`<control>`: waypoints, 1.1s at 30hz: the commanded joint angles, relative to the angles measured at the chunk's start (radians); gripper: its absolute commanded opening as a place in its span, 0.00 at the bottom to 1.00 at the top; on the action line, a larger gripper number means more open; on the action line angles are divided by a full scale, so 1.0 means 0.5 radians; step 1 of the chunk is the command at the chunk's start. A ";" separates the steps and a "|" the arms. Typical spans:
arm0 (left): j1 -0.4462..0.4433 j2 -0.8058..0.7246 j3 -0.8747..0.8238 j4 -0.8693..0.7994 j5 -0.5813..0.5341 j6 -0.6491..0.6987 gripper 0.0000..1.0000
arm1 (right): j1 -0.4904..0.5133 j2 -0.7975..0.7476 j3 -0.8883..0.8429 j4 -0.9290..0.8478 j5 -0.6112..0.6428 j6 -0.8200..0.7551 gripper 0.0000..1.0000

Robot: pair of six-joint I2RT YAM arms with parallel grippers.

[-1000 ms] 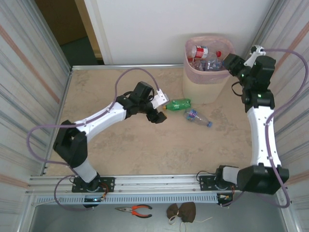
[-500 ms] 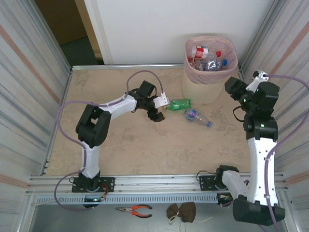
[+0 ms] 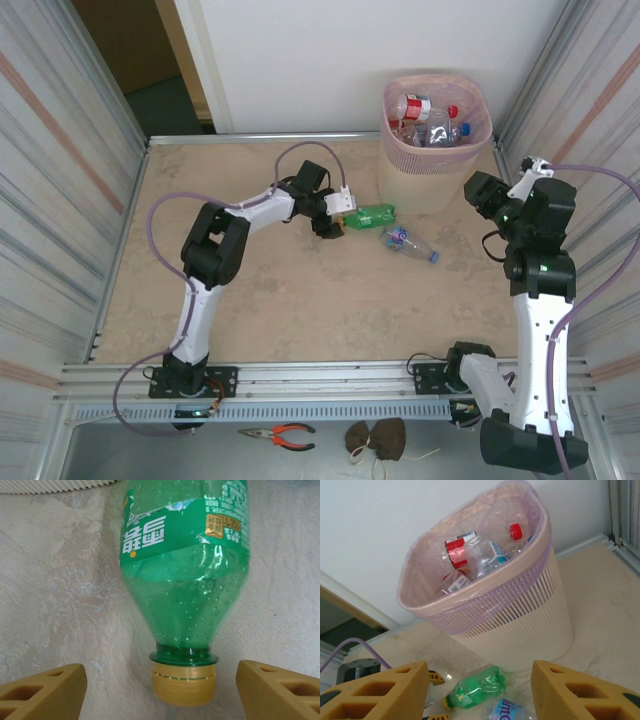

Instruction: Put the plastic bottles in the bin

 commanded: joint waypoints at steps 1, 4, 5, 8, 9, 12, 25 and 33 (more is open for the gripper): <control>0.005 0.061 0.079 -0.083 0.088 0.043 0.74 | -0.018 -0.028 -0.017 -0.029 0.045 -0.066 0.55; 0.004 0.077 0.082 -0.098 0.088 0.028 0.67 | -0.020 -0.037 -0.031 -0.035 0.052 -0.064 0.55; 0.004 0.082 0.082 -0.102 0.092 0.028 0.66 | -0.020 -0.040 -0.039 -0.032 0.048 -0.063 0.55; 0.005 0.092 0.082 -0.110 0.099 0.025 0.60 | -0.017 -0.047 -0.041 -0.041 0.044 -0.059 0.55; 0.004 0.099 0.082 -0.106 0.092 0.022 0.60 | -0.019 -0.050 -0.041 -0.044 0.039 -0.058 0.55; 0.004 0.107 0.081 -0.103 0.069 0.012 0.50 | -0.019 -0.069 -0.040 -0.047 0.046 -0.054 0.55; 0.006 0.059 0.080 -0.099 0.066 -0.026 0.28 | -0.020 -0.100 -0.014 -0.076 0.065 -0.060 0.54; 0.059 -0.145 -0.100 0.027 0.068 -0.190 0.22 | -0.018 -0.118 -0.007 -0.085 0.038 -0.034 0.53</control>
